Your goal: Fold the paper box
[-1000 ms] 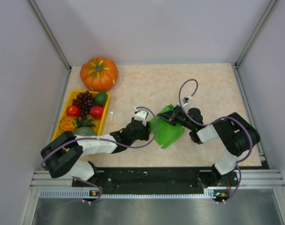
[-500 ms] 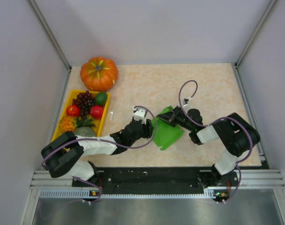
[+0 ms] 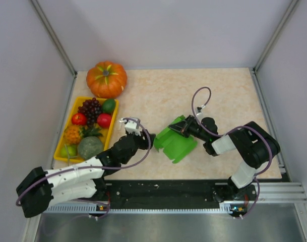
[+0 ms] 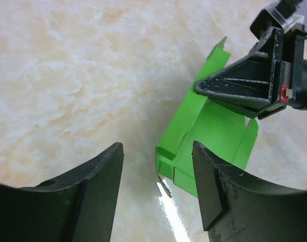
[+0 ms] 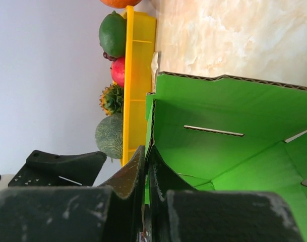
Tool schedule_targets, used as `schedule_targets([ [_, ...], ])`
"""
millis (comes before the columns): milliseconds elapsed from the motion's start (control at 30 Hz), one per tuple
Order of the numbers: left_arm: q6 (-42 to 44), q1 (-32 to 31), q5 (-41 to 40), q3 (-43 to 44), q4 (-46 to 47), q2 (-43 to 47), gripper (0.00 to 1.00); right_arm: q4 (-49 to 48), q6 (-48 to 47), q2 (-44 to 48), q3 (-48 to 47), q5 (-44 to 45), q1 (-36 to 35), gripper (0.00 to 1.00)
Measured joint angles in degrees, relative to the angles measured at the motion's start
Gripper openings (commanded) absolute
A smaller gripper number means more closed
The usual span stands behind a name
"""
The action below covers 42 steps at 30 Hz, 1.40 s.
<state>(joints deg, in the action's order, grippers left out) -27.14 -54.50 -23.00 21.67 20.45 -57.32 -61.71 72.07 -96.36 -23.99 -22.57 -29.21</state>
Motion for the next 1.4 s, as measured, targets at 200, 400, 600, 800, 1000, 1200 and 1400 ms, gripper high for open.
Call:
schedule_targets([
  [200,-1.5,0.5,-2.8,-0.5,-6.5,0.9,0.48,0.1,0.0,0.0,0.0,0.0,0.0,0.00],
  [400,-1.5,0.5,-0.2,0.3,-10.1,-9.0,0.48,0.5,0.0,0.0,0.0,0.0,0.0,0.00],
  [600,-0.8,0.5,5.1,0.5,-5.5,-12.4,0.58,0.9,0.0,0.0,0.0,0.0,0.0,0.00],
  [800,0.3,0.5,7.5,1.4,-0.5,-15.3,0.57,1.1,0.0,0.3,0.0,0.0,0.0,0.00],
  [1000,0.5,0.5,7.5,3.0,0.7,-17.5,0.56,1.3,0.0,0.5,0.0,0.2,0.0,0.00],
  [1200,-0.2,0.5,6.9,3.2,2.3,-18.8,0.57,1.3,0.0,0.7,0.0,0.6,0.0,0.00],
  [1400,-2.7,0.4,5.1,4.7,2.4,-21.4,0.61,1.3,0.1,0.7,0.0,2.2,-0.4,0.00],
])
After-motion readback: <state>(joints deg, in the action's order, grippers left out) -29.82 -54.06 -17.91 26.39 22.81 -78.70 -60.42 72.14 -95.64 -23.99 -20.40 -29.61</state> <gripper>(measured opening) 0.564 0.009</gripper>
